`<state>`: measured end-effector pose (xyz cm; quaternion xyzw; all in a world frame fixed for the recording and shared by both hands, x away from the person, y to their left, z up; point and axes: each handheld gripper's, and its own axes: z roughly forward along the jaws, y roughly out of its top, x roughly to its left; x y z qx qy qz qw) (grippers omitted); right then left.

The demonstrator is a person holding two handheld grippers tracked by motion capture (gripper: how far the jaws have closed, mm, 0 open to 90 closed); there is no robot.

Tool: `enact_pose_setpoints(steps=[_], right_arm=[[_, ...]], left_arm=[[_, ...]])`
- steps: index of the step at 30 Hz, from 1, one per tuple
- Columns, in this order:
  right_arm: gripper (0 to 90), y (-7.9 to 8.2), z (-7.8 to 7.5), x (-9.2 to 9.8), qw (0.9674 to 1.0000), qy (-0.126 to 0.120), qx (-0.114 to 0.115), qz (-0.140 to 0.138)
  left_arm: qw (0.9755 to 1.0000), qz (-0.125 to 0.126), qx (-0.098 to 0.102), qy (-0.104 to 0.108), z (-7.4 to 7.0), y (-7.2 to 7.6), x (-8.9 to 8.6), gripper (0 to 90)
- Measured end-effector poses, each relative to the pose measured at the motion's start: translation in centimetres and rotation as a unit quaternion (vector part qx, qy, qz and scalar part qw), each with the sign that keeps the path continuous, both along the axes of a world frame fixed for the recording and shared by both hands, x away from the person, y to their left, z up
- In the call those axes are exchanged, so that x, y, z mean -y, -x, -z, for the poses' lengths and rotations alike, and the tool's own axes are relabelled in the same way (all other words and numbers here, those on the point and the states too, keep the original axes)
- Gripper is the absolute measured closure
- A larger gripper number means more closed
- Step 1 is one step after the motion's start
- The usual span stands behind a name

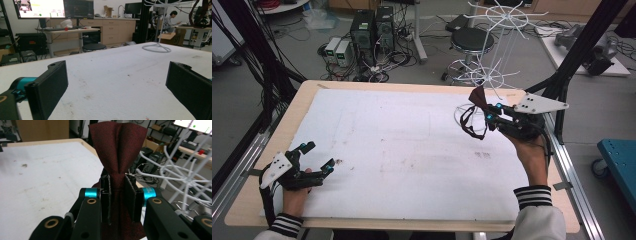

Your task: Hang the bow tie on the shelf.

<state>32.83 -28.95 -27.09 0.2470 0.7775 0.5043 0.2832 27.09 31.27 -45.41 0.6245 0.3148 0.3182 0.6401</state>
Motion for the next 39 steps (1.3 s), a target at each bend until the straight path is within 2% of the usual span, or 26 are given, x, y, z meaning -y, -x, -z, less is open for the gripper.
enact_pose_setpoints(steps=[11,18,21,22,23,36,39], right_arm=[[76.8,-0.1,-0.7,2.0,0.9993,-0.013,0.010,0.032],[76.8,-0.3,-1.0,2.9,0.9986,-0.015,0.010,0.049],[76.8,-0.6,-1.1,3.3,0.9983,-0.014,0.002,0.057],[76.8,-0.9,-1.1,3.5,0.9982,-0.011,0.008,0.059],[76.8,-0.9,-1.1,3.5,0.9979,-0.014,-0.001,0.063],[76.8,-3.5,-0.9,4.2,0.9954,-0.031,-0.003,0.091],[76.8,-3.9,-1.0,4.3,0.9954,-0.028,-0.003,0.092]], left_arm=[[1.0000,-0.001,0.000,0.001,0.0,0.0,0.0,4.5],[1.0000,-0.001,-0.001,0.002,0.0,0.0,0.0,4.5],[1.0000,-0.001,-0.001,0.002,0.0,0.0,0.0,4.5],[1.0000,-0.001,0.000,0.001,0.0,0.0,0.0,4.5],[1.0000,-0.001,0.000,0.002,0.0,0.0,0.0,4.5],[1.0000,-0.001,-0.001,0.004,0.0,0.0,0.0,4.5],[1.0000,-0.001,-0.001,0.003,0.0,0.0,0.0,4.5]])
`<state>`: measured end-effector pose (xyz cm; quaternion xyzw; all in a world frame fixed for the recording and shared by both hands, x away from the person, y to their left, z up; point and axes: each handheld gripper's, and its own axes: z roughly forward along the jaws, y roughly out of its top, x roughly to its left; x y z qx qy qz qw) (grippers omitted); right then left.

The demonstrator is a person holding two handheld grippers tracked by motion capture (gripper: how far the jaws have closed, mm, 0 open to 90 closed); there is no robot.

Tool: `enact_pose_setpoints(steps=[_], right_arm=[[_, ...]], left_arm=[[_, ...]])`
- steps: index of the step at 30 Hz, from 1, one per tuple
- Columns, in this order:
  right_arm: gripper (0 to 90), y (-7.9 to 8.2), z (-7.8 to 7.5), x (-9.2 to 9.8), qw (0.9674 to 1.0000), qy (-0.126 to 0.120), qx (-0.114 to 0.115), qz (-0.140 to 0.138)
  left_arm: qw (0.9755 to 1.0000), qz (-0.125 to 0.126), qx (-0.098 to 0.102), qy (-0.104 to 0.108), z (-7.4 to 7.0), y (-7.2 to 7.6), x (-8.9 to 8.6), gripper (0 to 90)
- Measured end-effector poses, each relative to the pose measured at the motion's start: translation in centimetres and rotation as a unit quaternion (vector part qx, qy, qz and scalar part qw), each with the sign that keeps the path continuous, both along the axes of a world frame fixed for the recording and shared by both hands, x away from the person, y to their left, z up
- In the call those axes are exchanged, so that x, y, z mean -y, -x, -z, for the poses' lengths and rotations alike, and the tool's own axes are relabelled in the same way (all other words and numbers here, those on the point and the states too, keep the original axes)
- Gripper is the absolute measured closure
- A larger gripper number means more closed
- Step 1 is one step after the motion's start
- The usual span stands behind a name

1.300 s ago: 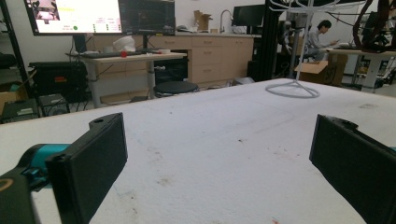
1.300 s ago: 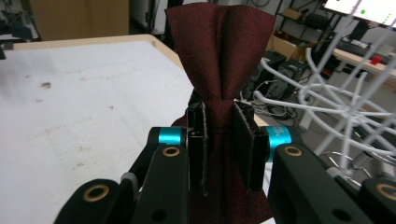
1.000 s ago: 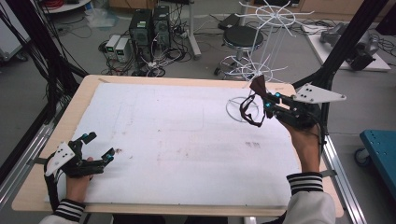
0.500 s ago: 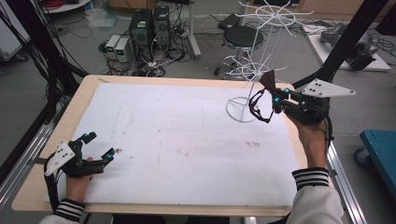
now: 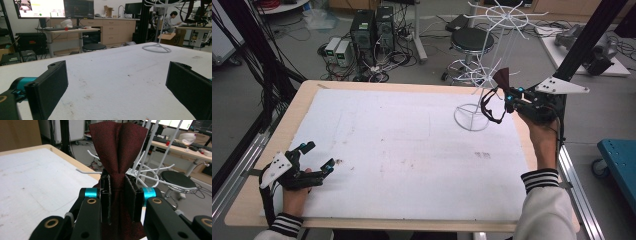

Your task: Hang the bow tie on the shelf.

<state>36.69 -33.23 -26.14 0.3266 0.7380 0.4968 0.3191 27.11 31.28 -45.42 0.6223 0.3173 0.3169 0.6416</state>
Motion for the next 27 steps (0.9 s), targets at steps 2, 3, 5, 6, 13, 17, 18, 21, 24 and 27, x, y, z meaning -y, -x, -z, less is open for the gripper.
enact_pose_setpoints(steps=[2,3,5,6,13,17,18,21,24,27], right_arm=[[76.8,-0.3,-0.1,0.0,1.0000,0.002,0.001,0.003],[76.8,-0.4,-0.1,0.0,1.0000,0.001,0.000,0.003],[76.7,-0.7,-0.1,-0.1,1.0000,0.002,-0.001,0.006],[76.7,-0.8,-0.1,0.0,1.0000,0.002,-0.002,0.007],[76.5,-1.6,-0.1,0.0,0.9998,0.005,-0.008,0.017],[76.5,-1.9,-0.1,-0.2,0.9997,0.007,-0.010,0.023],[76.5,-1.9,-0.1,-0.2,0.9996,0.008,-0.010,0.025],[76.4,-2.3,-0.1,-0.2,0.9994,0.010,-0.012,0.031],[76.3,-2.5,-0.1,-0.2,0.9993,0.014,-0.011,0.034],[76.2,-2.7,-0.1,-0.2,0.9992,0.017,-0.010,0.034]], left_arm=[[1.0000,0.000,0.000,0.000,0.0,0.0,0.0,4.5],[1.0000,0.000,0.000,0.001,0.0,0.0,0.0,4.5],[1.0000,0.000,0.000,0.000,0.0,0.0,0.0,4.5],[1.0000,0.000,0.000,0.000,0.0,0.0,0.0,4.5],[1.0000,0.000,0.000,0.000,0.0,0.0,0.0,4.5],[1.0000,0.000,0.000,0.001,0.0,0.0,0.0,4.5],[1.0000,0.001,-0.001,0.001,0.0,0.0,0.0,4.5],[1.0000,0.000,0.000,0.000,0.0,0.0,0.0,4.5],[1.0000,0.000,-0.001,0.001,0.0,0.0,0.0,4.5],[1.0000,0.000,-0.001,0.001,0.0,0.0,0.0,4.5]])
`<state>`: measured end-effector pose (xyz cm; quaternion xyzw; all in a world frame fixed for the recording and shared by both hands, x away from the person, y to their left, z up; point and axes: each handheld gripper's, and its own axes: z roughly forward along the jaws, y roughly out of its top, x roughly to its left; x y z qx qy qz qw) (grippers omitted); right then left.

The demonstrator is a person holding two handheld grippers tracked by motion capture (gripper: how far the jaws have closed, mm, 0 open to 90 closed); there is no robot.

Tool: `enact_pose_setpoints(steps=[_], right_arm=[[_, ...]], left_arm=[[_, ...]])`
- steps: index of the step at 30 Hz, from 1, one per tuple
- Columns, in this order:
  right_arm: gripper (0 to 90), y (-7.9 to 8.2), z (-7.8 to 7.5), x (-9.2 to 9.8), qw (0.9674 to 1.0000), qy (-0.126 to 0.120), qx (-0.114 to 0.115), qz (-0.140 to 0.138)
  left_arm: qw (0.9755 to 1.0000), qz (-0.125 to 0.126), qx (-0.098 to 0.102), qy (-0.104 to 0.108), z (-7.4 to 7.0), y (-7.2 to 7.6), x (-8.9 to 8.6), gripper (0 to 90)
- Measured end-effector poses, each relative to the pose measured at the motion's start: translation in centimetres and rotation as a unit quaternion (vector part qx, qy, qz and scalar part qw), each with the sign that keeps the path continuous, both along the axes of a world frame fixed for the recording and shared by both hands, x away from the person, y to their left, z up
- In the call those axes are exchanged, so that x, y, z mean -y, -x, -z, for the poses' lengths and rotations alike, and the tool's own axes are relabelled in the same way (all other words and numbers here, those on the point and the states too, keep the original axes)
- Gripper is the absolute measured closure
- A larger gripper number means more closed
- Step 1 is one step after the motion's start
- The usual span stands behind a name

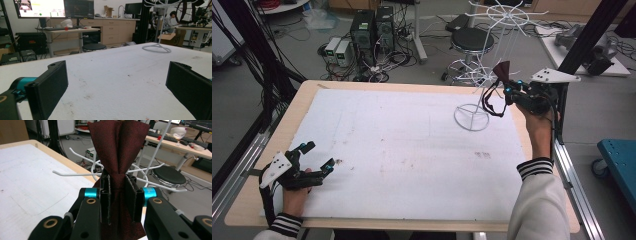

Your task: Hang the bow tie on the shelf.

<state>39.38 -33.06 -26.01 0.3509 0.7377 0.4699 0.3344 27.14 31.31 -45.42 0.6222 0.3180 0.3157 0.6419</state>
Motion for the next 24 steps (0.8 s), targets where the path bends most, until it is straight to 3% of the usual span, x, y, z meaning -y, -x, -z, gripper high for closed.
enact_pose_setpoints(steps=[12,24], right_arm=[[75.8,0.3,0.1,0.4,0.9999,0.006,-0.011,0.005],[75.5,0.4,1.2,1.0,0.9994,0.004,-0.029,0.018]], left_arm=[[1.0000,0.000,0.000,-0.001,0.0,0.0,0.0,4.5],[1.0000,0.000,0.002,-0.001,0.0,0.0,0.0,4.5]])
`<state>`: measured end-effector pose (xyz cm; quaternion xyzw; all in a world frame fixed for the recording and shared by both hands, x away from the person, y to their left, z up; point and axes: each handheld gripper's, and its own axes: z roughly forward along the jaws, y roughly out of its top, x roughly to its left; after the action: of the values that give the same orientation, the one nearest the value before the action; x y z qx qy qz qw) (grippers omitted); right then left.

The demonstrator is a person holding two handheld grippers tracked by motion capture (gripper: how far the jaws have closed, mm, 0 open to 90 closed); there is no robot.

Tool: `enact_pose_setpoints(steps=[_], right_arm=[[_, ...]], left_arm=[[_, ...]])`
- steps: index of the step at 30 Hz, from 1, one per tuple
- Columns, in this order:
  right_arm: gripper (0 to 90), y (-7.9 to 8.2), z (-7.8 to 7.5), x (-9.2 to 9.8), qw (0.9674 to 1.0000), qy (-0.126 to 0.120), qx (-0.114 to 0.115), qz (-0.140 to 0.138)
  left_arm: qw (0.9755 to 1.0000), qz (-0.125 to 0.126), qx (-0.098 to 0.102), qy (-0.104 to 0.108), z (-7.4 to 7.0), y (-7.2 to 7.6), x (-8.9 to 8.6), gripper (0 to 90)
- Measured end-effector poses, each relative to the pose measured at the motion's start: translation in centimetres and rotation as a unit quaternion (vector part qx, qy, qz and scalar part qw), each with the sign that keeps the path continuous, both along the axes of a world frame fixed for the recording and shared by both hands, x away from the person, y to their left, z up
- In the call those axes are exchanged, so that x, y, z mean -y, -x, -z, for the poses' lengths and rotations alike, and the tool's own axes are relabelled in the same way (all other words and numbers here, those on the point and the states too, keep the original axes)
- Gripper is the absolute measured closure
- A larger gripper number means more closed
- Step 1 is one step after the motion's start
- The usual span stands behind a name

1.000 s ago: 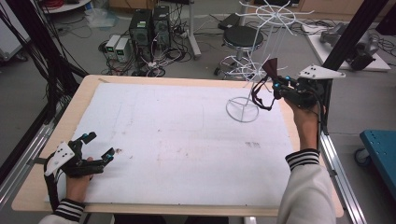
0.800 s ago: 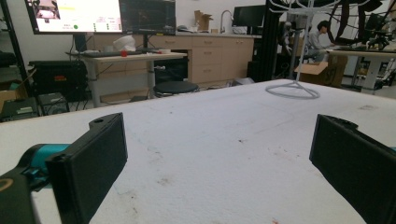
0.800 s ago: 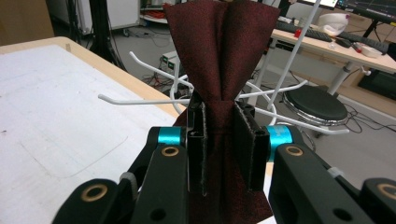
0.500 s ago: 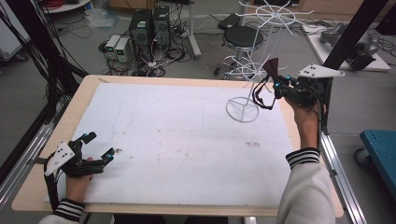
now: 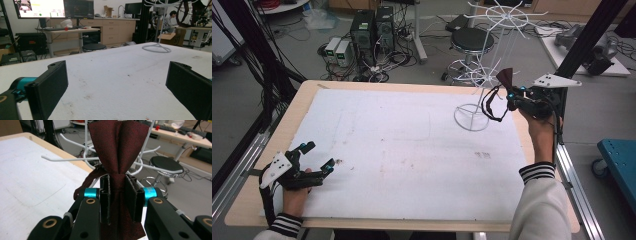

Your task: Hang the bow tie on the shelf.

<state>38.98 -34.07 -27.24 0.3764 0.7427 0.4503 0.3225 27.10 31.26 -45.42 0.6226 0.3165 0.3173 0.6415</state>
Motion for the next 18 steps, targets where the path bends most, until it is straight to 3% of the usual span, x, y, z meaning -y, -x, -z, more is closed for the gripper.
enact_pose_setpoints(steps=[18], right_arm=[[66.6,0.18,-0.12,0.11,0.9998,-0.013,0.010,0.009]], left_arm=[[1.0000,0.000,0.000,-0.001,0.00,0.01,-0.01,4.5]])
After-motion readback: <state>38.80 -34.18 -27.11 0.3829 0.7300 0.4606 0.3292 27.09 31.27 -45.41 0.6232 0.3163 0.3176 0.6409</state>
